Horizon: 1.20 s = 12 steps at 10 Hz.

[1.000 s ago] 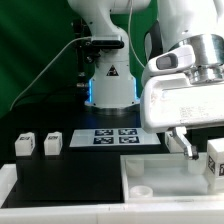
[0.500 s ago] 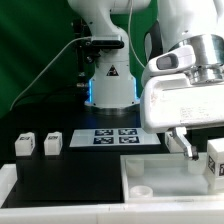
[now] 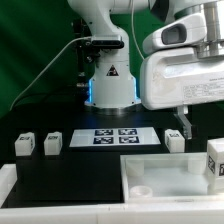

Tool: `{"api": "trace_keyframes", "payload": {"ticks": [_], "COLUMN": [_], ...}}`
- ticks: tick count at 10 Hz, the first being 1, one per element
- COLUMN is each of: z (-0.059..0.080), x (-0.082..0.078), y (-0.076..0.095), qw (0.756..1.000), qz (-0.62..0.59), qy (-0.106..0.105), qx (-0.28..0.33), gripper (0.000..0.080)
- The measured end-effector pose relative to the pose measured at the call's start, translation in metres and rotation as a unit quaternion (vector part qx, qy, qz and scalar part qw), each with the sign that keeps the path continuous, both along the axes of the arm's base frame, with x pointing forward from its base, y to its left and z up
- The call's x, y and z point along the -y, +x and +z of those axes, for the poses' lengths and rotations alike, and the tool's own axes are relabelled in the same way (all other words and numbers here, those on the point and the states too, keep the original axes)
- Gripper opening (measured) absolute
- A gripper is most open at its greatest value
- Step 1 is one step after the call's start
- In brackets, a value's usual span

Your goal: Assemble one leg

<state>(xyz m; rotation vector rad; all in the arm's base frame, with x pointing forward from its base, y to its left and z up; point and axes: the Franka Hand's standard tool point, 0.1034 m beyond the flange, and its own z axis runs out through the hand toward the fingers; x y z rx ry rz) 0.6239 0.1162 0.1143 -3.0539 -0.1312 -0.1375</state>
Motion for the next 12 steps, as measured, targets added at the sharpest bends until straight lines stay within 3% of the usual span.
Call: {"api": "trace_keyframes", "payload": {"ticks": [2,3,7,9,10,11,12], "z": [-0.009,-0.013,-0.031,-0.031,-0.032,-0.032,-0.032], "x": [0.002,0.002,-0.001,0.0,0.0,0.0,0.0], "y": [0.006,0.014,0.007,0.007,0.007,0.007,0.007], "qw": [0.997,0.997,0.996,0.996,0.996,0.996,0.996], "qz": [0.003,0.003,-0.007,-0.009,-0.009,-0.018,-0.02], "qy": [-0.003,-0.003,-0.005,-0.005,-0.005,-0.005,-0.005], "qx": [-0.077,-0.076,-0.09,-0.091,-0.091,-0.092,-0.092], "gripper": [0.0649,0.0649,0.0649,0.0649,0.0512,0.0512,0.0335]}}
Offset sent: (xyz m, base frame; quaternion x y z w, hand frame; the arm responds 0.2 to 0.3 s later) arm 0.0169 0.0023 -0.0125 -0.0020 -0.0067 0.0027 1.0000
